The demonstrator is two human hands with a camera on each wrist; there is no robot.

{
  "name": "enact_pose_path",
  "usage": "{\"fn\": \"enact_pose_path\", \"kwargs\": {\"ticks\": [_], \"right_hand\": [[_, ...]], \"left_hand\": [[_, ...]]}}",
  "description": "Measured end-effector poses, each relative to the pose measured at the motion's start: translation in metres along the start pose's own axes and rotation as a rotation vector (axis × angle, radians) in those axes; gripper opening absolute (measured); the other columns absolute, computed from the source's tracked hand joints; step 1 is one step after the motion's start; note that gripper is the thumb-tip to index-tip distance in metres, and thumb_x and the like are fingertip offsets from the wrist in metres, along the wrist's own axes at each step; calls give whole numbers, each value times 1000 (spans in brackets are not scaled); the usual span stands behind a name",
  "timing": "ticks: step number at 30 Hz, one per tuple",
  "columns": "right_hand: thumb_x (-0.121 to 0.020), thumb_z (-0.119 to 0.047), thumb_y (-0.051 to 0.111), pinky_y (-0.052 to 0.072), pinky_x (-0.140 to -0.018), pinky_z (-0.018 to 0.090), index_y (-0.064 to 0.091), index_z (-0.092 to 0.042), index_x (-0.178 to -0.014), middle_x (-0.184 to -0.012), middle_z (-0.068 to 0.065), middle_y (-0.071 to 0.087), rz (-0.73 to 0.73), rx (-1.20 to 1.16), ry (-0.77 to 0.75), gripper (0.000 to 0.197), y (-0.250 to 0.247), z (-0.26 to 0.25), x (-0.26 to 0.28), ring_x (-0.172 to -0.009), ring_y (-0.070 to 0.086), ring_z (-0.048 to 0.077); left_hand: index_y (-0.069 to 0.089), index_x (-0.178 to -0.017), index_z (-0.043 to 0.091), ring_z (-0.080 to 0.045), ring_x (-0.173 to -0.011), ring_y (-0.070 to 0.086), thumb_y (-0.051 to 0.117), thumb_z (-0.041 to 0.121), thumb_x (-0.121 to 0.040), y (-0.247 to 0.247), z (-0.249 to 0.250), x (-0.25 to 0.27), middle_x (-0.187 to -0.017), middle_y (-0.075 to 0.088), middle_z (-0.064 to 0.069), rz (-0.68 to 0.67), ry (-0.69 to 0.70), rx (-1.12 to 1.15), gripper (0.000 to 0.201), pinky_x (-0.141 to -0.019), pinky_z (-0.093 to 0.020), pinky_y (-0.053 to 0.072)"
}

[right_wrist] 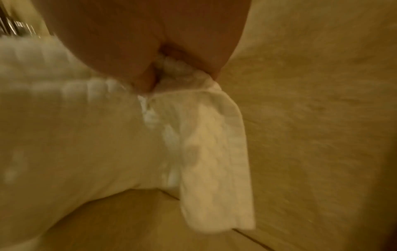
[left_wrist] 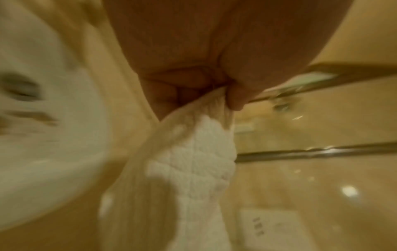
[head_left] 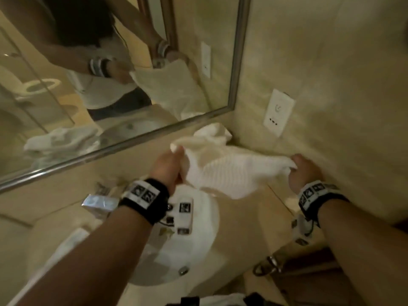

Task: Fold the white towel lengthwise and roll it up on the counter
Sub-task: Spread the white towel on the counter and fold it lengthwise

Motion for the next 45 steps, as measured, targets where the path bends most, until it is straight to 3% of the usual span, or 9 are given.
{"fn": "enact_pose_path", "kwargs": {"ticks": [4,6,10,13,18,24,30,42,45], "right_hand": [[-97,-30,49,48,-96,38,56,-25,-134,-138,7,56,-313,280,56,37,39,52,23,-117,58,33],[-96,-38,53,48,-98,37,57,-28,-133,-140,5,55,-451,378,111,39,55,75,39,-119,57,30],[-102,-25,48,48,-99,28,63,-19,-127,-132,3,61,-646,581,109,29,84,111,71,-115,60,20],[-103,-24,46,45,-102,27,61,-17,-131,-135,5,59,-741,594,94,32,96,120,86,-122,57,21],[-105,-27,41,41,-105,27,58,-14,-135,-142,6,54,-782,461,56,36,110,99,85,-129,52,23],[-104,-33,40,39,-109,32,54,-19,-138,-147,3,49,-818,359,-34,39,123,57,56,-132,48,23],[-104,-31,41,40,-109,34,53,-17,-139,-146,7,49,-848,386,-146,40,131,27,10,-132,49,26],[-97,-36,51,34,-114,42,7,-17,-159,-161,10,20,-712,342,-267,78,190,-60,-75,-143,32,34],[-92,-38,60,37,-112,45,13,-21,-156,-159,9,24,-662,284,-275,81,210,-85,-83,-140,35,35]], "left_hand": [[63,-102,8,-31,-72,67,54,27,-105,-6,-121,7,-102,64,-13,-92,-515,-30,21,-51,-39,55],[55,-117,12,-40,-97,67,55,23,-105,-7,-159,18,-116,63,-11,-117,-652,-50,16,-60,-51,59],[55,-114,11,-37,-89,66,62,24,-101,-11,-199,35,-104,66,-15,-247,-798,-260,19,-88,-56,57],[60,-118,14,-29,-95,68,62,35,-100,-6,-210,43,-117,67,-7,-497,-795,-568,28,-97,-46,56],[64,-131,20,-20,-122,56,54,58,-97,25,-222,48,-137,59,2,-762,-422,-1156,52,-109,-36,43],[71,-87,11,-22,-90,67,45,68,-95,18,-211,17,-90,71,-2,-432,-351,-1244,63,-93,-35,51],[66,-89,10,-30,-89,66,50,40,-101,-1,-209,-6,-90,68,-11,-170,-347,-1100,37,-87,-38,54],[70,-85,10,-24,-84,70,58,37,-99,-13,-223,-29,-86,74,-6,70,-313,-650,33,-88,-45,57],[70,-84,11,-26,-85,70,59,39,-98,-15,-224,-37,-85,74,-7,87,-319,-613,33,-89,-47,57]]}}
Point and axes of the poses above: each hand's wrist, its own x-axis away from the middle knuckle, its own y-axis out of the palm, z = x × y, the point moved 1 cm from there along -x, towards the middle knuckle
